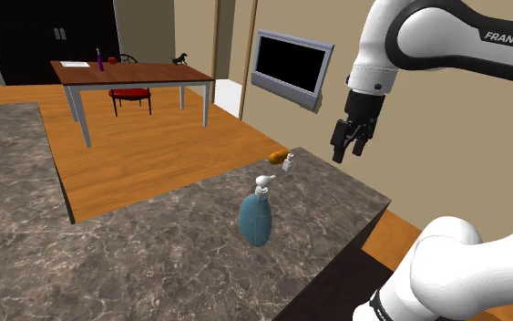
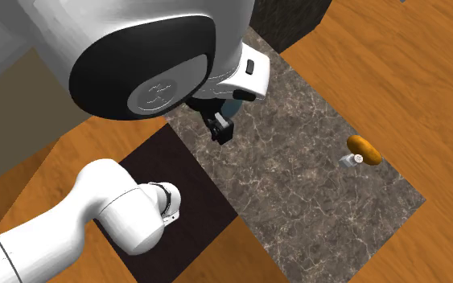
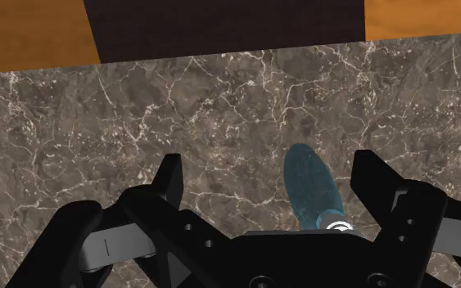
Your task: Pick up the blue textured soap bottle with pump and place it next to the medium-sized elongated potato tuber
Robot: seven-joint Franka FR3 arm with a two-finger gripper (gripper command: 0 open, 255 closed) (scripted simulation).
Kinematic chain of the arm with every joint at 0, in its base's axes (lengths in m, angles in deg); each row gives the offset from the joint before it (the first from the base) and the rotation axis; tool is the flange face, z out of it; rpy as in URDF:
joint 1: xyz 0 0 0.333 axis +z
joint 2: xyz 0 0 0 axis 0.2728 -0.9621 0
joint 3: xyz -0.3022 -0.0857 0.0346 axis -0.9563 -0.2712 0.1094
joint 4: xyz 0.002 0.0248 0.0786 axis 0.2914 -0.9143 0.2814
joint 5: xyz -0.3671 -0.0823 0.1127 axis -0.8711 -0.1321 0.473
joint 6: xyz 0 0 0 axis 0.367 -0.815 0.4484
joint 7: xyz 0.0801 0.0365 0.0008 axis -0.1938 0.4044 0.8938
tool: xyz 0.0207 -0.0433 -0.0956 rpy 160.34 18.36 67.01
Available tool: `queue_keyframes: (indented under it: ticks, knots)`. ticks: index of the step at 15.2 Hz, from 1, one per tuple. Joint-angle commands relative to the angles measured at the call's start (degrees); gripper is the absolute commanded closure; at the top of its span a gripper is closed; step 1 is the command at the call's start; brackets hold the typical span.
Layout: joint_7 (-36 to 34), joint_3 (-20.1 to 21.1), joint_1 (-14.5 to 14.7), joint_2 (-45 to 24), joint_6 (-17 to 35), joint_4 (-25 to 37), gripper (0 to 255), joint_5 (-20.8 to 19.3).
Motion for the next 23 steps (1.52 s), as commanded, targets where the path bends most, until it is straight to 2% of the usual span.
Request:
queue_keyframes:
  ticks: [1,7,12,16,21,23]
  knots:
    - [0.0,0.0,0.0,0.0,0.0,0.0,0,0.0]
    - [0.6,1.2,1.7,4.0,18.8,-14.1,0,2.0]
    - [1.4,2.4,3.7,3.1,36.4,-23.5,0,3.9]
    - [2.3,3.4,5.7,-1.5,52.1,-28.9,0,5.7]
    - [4.1,4.0,9.3,-12.4,73.5,-32.1,0,8.5]
    - [4.3,3.8,9.6,-14.7,75.8,-32.1,0,8.8]
